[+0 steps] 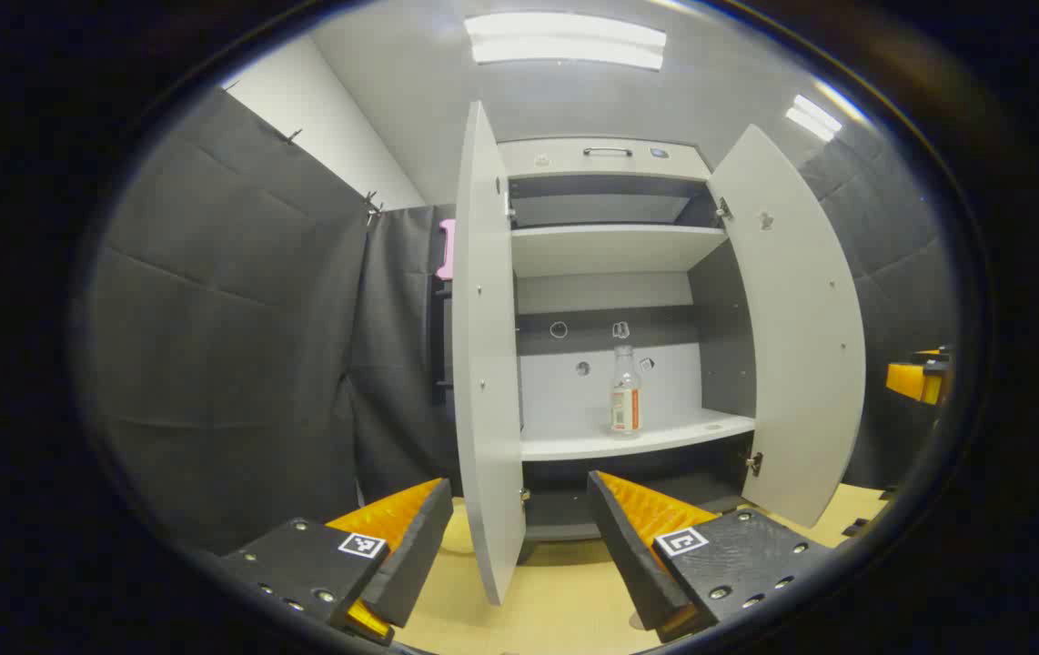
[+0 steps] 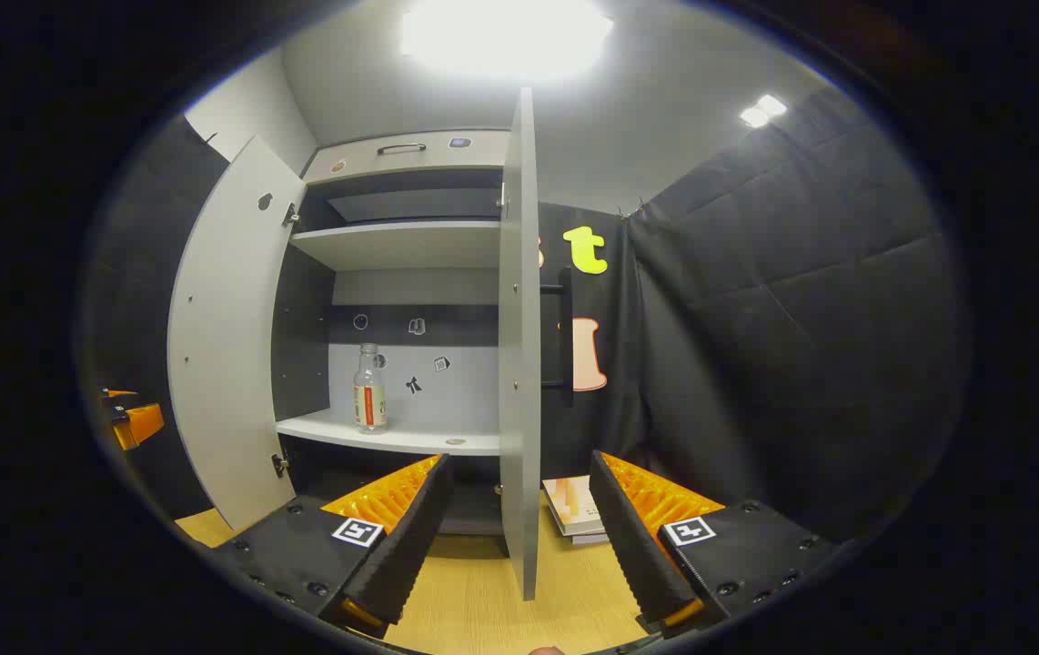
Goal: Grasp the bottle in the cabinet with the left hand and place it on the coaster, then close the right door with the right hand and the left door with the left hand.
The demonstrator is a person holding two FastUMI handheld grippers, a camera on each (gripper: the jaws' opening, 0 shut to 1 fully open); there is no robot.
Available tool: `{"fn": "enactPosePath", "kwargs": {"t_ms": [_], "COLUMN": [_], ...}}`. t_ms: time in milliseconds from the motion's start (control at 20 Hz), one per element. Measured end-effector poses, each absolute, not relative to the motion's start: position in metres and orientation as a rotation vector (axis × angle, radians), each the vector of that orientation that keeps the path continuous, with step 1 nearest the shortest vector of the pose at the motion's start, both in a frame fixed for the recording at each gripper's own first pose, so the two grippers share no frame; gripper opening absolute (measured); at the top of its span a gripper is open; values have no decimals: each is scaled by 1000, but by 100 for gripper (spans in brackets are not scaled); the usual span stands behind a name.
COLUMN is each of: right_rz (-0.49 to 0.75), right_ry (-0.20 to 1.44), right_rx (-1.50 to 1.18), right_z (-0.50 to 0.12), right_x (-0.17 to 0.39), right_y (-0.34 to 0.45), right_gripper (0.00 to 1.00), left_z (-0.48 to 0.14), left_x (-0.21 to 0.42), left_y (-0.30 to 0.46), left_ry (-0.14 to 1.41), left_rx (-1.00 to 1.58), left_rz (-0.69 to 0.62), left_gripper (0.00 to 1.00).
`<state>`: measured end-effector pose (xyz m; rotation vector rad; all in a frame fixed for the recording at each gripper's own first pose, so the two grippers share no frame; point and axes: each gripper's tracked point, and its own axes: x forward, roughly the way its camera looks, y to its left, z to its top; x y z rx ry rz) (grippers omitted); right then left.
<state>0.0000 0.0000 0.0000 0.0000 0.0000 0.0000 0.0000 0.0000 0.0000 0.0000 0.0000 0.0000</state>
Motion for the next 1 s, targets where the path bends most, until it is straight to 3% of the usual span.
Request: {"fn": "enactPosePath", "kwargs": {"t_ms": [50,100,1000], "right_rz": [0,1,33], "right_ry": [0,2,14], "right_rx": [2,3,-8], "right_z": [0,-1,-4], "right_x": [-1,-1,5], "right_y": [0,-1,-10], "right_gripper": [93,96,96], "left_z": [0,1,-1], "left_x": [-1,-1,-1], "left_y": [0,-1,-11], "left_ry": [-1,-1,6], "left_rx": [3,5,9], "left_rz": [1,0,7], "left_gripper": [91,91,92]}}
